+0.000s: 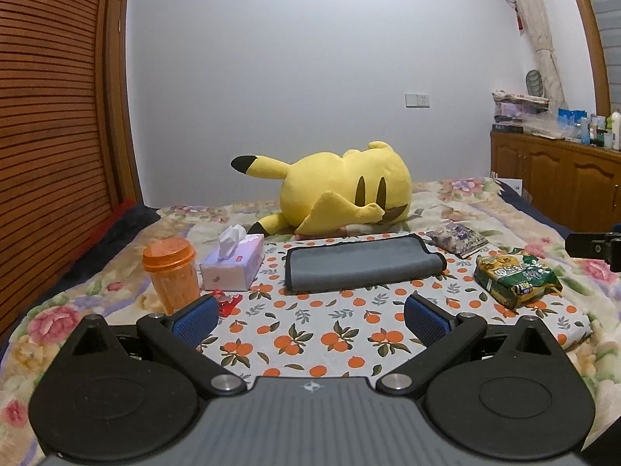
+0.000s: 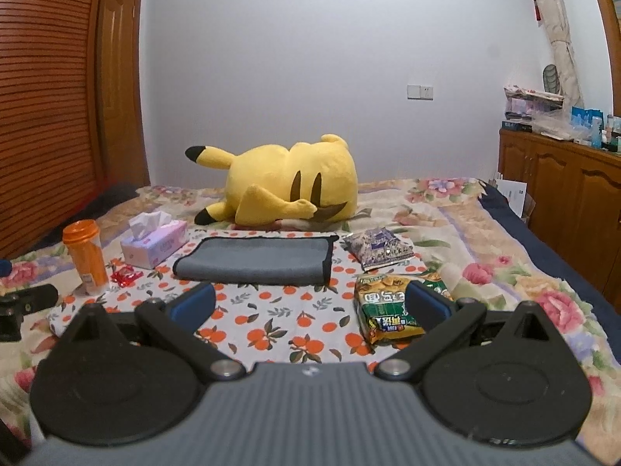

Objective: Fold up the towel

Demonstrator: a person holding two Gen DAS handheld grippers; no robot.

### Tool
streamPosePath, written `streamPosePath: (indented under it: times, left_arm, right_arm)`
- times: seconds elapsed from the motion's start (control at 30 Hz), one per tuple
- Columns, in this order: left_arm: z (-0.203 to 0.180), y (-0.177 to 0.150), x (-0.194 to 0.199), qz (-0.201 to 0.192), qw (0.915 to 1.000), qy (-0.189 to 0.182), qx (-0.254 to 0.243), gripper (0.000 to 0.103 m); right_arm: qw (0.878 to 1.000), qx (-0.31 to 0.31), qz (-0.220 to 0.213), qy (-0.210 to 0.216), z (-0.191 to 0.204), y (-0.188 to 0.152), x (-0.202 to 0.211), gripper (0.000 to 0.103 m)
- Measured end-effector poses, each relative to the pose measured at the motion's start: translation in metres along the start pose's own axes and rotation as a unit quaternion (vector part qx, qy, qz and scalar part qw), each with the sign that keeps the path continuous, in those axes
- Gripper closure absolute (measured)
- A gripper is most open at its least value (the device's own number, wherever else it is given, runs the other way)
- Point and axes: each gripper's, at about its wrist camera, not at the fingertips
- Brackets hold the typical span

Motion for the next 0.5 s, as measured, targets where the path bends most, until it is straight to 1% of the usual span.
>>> streamPosePath:
  times: [0.13, 0.5]
  left_arm:
    - [0.0006, 0.001, 0.0009, -0.003, 1.0, 0.002, 0.001, 0.0]
    - [0.0004, 0.001, 0.0008, -0.004, 1.0, 0.003, 0.001, 0.0]
  right_arm:
    - [1.0, -0.002, -0.007, 0.001, -0.0007, 0.0006, 0.0015, 0.0]
    - [1.0, 0.002, -0.01, -0.002, 0.0002, 0.0004, 0.0021, 0.0]
Point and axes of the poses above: each gripper's, at about its wrist camera, not at the fingertips, and x roughly against the way its jaws point, z to its left, y to its top, and after that the axes turned 3 degrees about y, right-handed
